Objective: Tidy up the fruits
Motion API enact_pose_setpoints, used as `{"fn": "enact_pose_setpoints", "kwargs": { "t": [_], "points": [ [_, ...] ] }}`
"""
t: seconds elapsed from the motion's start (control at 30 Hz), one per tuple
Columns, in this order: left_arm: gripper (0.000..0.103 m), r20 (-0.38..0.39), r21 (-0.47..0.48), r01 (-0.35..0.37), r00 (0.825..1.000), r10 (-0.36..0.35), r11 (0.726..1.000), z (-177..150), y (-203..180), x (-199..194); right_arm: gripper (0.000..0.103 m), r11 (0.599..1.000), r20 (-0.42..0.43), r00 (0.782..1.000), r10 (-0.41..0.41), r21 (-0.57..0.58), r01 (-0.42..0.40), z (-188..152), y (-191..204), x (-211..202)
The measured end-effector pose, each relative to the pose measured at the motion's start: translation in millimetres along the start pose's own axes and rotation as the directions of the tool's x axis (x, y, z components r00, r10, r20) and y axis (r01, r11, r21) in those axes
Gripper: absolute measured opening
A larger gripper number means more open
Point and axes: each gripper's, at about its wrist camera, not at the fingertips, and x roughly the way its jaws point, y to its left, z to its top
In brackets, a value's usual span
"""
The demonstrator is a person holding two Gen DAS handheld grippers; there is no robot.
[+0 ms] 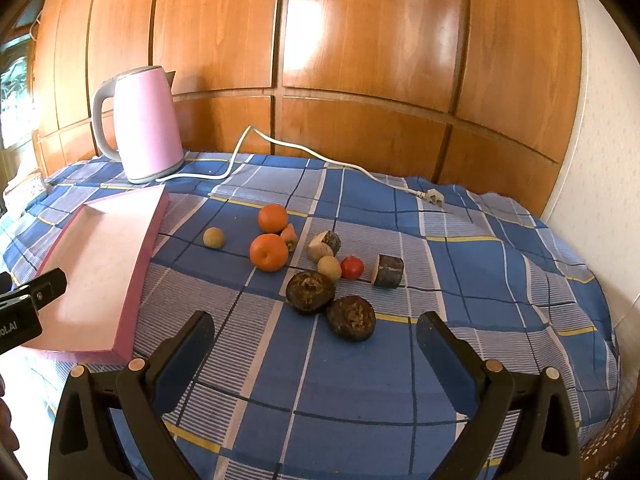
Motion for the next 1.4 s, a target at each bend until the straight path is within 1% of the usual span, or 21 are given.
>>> {"fn": "enact_pose_setpoints", "kwargs": {
  "t": [0.47,0.87,1.1,1.4],
  "points": [
    [0.103,0.007,-0.017,-0.002,1.000,0.002,1.000,0.6,5.6,-4.7,0.103,1.000,0.015,1.000,-0.006,-0.007,0.006,1.2,1.5,-4.7],
    [0.103,0.017,-0.011,0.008,1.000,-0.008,1.000,0.7,4.0,-10.1,0.103,1.000,0.029,1.000,-0.007,-0.005,0.007,0.9,0.0,-10.6],
    [0.103,0.019,-0.014,0.016,1.000,-0.015,1.000,-1.3,2.3,-14.4,0.103,1.000,0.024,1.000,-0.008,0.006,0.008,-2.2,-1.9,-12.9],
    [0.103,0.036,-0.003,0.027,0.999,-0.027,1.000,-2.2,-0.1,-23.1,0.103,1.000,0.039,0.999,-0.013,0.013,0.013,-4.2,-5.1,-20.8]
  ]
}}
